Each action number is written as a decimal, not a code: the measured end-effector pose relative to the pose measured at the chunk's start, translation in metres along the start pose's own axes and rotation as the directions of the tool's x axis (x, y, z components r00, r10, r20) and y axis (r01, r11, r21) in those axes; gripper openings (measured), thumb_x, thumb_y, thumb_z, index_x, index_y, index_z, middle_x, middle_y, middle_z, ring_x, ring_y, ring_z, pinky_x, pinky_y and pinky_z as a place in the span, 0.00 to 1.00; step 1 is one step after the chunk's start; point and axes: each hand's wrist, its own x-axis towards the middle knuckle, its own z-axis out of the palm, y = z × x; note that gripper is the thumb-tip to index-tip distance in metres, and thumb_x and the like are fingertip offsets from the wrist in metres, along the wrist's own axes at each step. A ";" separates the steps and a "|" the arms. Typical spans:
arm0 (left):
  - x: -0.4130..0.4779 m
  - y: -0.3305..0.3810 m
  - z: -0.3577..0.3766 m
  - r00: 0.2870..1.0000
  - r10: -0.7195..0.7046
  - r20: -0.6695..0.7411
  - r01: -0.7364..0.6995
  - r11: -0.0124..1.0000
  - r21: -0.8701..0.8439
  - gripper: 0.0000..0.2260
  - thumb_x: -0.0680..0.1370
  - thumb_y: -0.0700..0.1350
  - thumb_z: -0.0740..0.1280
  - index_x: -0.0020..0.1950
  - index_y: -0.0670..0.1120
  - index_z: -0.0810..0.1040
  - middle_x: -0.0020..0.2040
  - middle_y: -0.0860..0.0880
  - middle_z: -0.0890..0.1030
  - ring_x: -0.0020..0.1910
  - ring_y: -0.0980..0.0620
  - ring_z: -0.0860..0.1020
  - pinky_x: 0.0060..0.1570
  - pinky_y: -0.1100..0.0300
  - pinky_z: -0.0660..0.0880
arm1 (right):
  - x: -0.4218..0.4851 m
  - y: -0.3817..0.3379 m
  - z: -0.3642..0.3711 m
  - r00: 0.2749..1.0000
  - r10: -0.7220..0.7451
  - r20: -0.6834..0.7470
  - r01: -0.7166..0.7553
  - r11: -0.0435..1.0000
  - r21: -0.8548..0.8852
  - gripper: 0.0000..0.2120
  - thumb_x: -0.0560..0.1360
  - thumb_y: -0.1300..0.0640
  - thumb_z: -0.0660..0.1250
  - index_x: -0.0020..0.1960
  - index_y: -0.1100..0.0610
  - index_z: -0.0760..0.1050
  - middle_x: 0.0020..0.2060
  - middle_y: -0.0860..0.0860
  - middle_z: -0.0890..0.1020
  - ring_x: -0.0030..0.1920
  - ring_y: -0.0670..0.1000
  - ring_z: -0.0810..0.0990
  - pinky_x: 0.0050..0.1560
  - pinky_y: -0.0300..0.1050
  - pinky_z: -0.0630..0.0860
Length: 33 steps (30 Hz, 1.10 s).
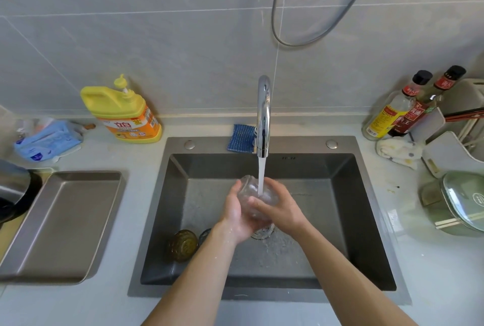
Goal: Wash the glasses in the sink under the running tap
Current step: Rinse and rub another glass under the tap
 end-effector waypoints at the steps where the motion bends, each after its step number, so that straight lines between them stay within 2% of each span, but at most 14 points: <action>1: -0.003 0.001 0.000 1.000 -0.014 -0.007 0.014 1.000 0.004 0.32 0.82 0.67 0.57 0.60 0.40 0.84 0.55 0.36 0.86 0.51 0.36 0.85 0.49 0.43 0.83 | 0.000 0.002 -0.001 0.999 0.035 0.023 -0.038 0.993 0.110 0.38 0.67 0.39 0.80 0.73 0.44 0.71 0.67 0.50 0.77 0.62 0.52 0.82 0.60 0.57 0.82; 4: -0.002 0.001 -0.001 0.995 -0.006 -0.095 0.015 0.995 0.095 0.30 0.87 0.58 0.50 0.59 0.38 0.84 0.53 0.35 0.86 0.53 0.34 0.85 0.51 0.42 0.83 | 0.003 0.006 -0.007 0.991 0.132 0.031 -0.135 0.962 0.238 0.46 0.59 0.38 0.85 0.72 0.45 0.70 0.63 0.55 0.80 0.55 0.55 0.87 0.55 0.60 0.84; 6: 0.002 0.002 -0.004 0.981 0.035 -0.191 -0.009 0.991 0.136 0.29 0.88 0.53 0.48 0.62 0.36 0.83 0.50 0.34 0.87 0.53 0.34 0.86 0.55 0.42 0.83 | 0.004 0.004 -0.008 0.994 0.105 0.021 -0.107 0.979 0.174 0.41 0.60 0.40 0.85 0.67 0.45 0.72 0.60 0.54 0.81 0.54 0.54 0.86 0.55 0.58 0.84; 9: 0.002 -0.002 -0.002 0.974 0.069 -0.218 -0.028 0.983 0.183 0.32 0.84 0.67 0.52 0.60 0.40 0.79 0.49 0.34 0.87 0.50 0.35 0.87 0.59 0.40 0.82 | 0.006 -0.003 -0.004 0.999 0.051 0.007 -0.051 0.999 0.015 0.34 0.62 0.45 0.85 0.64 0.46 0.74 0.58 0.48 0.79 0.55 0.49 0.81 0.59 0.50 0.80; 11: 0.001 -0.004 0.001 0.979 0.085 -0.184 -0.047 0.978 0.205 0.30 0.81 0.69 0.60 0.59 0.41 0.79 0.49 0.35 0.87 0.48 0.37 0.87 0.56 0.44 0.84 | 0.008 -0.007 -0.001 1.000 0.024 0.015 -0.024 1.000 -0.015 0.38 0.63 0.48 0.86 0.67 0.49 0.72 0.58 0.48 0.78 0.58 0.49 0.78 0.60 0.47 0.78; 15: 0.001 -0.004 -0.003 0.986 0.053 -0.161 -0.034 0.992 0.119 0.26 0.84 0.61 0.61 0.61 0.39 0.81 0.51 0.36 0.87 0.48 0.39 0.87 0.54 0.46 0.84 | 0.004 -0.001 0.003 0.995 0.102 0.002 -0.098 0.950 0.296 0.49 0.61 0.57 0.87 0.74 0.52 0.63 0.64 0.50 0.78 0.65 0.49 0.77 0.64 0.48 0.77; 18: -0.001 -0.004 0.000 0.992 0.012 -0.126 0.001 0.995 0.098 0.16 0.84 0.49 0.62 0.53 0.39 0.84 0.45 0.40 0.87 0.38 0.44 0.86 0.43 0.54 0.84 | -0.001 -0.002 0.006 0.994 0.102 0.036 -0.107 0.902 0.419 0.43 0.61 0.59 0.86 0.71 0.50 0.69 0.64 0.51 0.81 0.62 0.52 0.83 0.62 0.55 0.81; 20: -0.005 -0.006 0.005 0.996 -0.027 -0.086 0.041 0.985 0.166 0.12 0.81 0.44 0.64 0.46 0.42 0.86 0.43 0.42 0.86 0.35 0.46 0.84 0.38 0.56 0.83 | -0.006 -0.006 0.007 0.997 0.075 0.035 -0.083 0.897 0.434 0.36 0.66 0.63 0.83 0.68 0.49 0.70 0.62 0.52 0.82 0.57 0.50 0.85 0.56 0.51 0.84; 23: -0.008 -0.004 0.005 0.994 -0.040 -0.105 0.063 0.971 0.231 0.13 0.82 0.45 0.63 0.47 0.43 0.87 0.44 0.43 0.87 0.34 0.46 0.85 0.37 0.56 0.83 | -0.008 -0.008 0.004 0.999 0.050 0.016 -0.052 0.935 0.350 0.34 0.69 0.65 0.81 0.67 0.50 0.68 0.57 0.49 0.81 0.49 0.46 0.85 0.49 0.45 0.84; 26: -0.004 0.001 -0.002 0.968 0.033 -0.249 -0.001 0.992 0.129 0.23 0.85 0.59 0.60 0.53 0.41 0.83 0.33 0.46 0.83 0.28 0.49 0.78 0.37 0.55 0.78 | -0.005 -0.008 0.001 1.000 -0.011 -0.022 0.011 0.999 0.041 0.37 0.65 0.56 0.84 0.67 0.46 0.69 0.60 0.45 0.77 0.58 0.48 0.79 0.58 0.43 0.79; 27: -0.003 0.003 -0.003 0.965 0.049 -0.257 -0.027 0.996 0.089 0.28 0.83 0.65 0.59 0.57 0.41 0.82 0.35 0.45 0.84 0.30 0.49 0.80 0.39 0.55 0.78 | -0.003 -0.008 0.000 0.999 -0.034 -0.015 0.033 0.997 -0.075 0.38 0.64 0.54 0.83 0.69 0.46 0.69 0.61 0.45 0.76 0.61 0.49 0.77 0.61 0.43 0.76; 29: -0.002 0.003 0.000 0.980 0.088 -0.177 -0.064 0.988 0.138 0.31 0.80 0.70 0.61 0.63 0.44 0.81 0.48 0.42 0.87 0.45 0.43 0.86 0.50 0.49 0.83 | 0.000 -0.009 0.001 0.998 -0.063 0.010 0.064 0.970 -0.236 0.39 0.63 0.51 0.83 0.71 0.47 0.72 0.62 0.48 0.75 0.63 0.51 0.73 0.61 0.45 0.71; 31: -0.001 0.001 0.004 0.979 0.149 -0.136 -0.112 0.962 0.249 0.28 0.78 0.66 0.68 0.65 0.45 0.80 0.55 0.42 0.86 0.54 0.41 0.84 0.56 0.46 0.82 | 0.002 -0.008 0.002 0.996 -0.090 0.022 0.093 0.948 -0.305 0.37 0.63 0.51 0.83 0.70 0.48 0.75 0.62 0.49 0.75 0.64 0.53 0.72 0.61 0.45 0.70; 33: 0.000 0.000 0.004 0.972 0.175 -0.154 -0.131 0.957 0.260 0.23 0.78 0.60 0.71 0.64 0.44 0.81 0.55 0.42 0.86 0.54 0.41 0.84 0.58 0.43 0.83 | 0.002 -0.005 0.001 0.995 -0.096 -0.008 0.090 0.959 -0.268 0.37 0.62 0.51 0.84 0.69 0.47 0.77 0.62 0.47 0.77 0.64 0.51 0.75 0.64 0.46 0.73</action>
